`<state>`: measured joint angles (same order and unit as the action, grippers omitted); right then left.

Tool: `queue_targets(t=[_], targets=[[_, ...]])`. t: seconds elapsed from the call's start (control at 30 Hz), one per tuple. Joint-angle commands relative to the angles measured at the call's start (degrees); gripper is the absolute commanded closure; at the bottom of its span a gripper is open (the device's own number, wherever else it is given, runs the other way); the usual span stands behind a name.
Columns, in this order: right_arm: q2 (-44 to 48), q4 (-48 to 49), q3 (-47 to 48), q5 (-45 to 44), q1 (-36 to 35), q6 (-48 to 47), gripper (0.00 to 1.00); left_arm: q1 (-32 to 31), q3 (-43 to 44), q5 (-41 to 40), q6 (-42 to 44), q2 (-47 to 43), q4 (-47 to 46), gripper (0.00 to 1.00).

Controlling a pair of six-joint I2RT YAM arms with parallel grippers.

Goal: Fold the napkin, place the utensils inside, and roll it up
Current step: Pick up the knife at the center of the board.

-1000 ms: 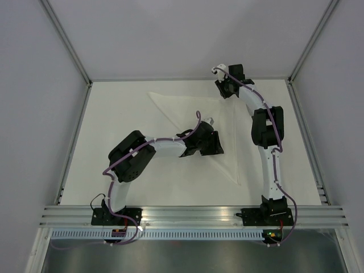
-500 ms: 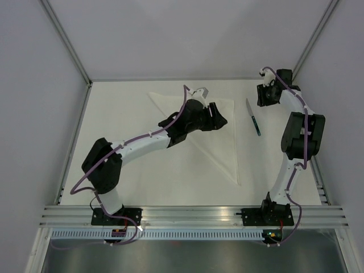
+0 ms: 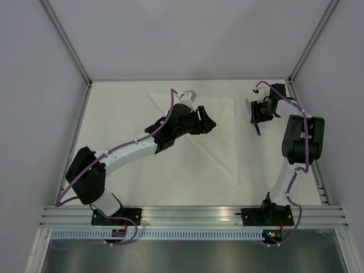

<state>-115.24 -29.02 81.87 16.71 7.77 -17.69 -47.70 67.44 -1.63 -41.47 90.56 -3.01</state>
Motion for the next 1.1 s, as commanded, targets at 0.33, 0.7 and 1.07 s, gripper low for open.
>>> queue_targets(t=[0.33, 0.7, 1.07], targets=[[-1.48, 2.47, -0.92, -1.77, 0.40, -0.59, 0.56, -0.11, -3.72, -2.15, 1.75, -5.57, -0.16, 0.37], [-3.85, 2.65, -2.06, -2.91, 0.40, -1.99, 0.68, -0.02, -5.21, -3.29, 2.19, -6.98, 1.42, 0.37], [1.94, -3.84, 6.01, 1.22, 0.23, 0.46, 0.99, 1.38, -5.83, -5.66, 4.29, -11.28, 2.65, 0.37]])
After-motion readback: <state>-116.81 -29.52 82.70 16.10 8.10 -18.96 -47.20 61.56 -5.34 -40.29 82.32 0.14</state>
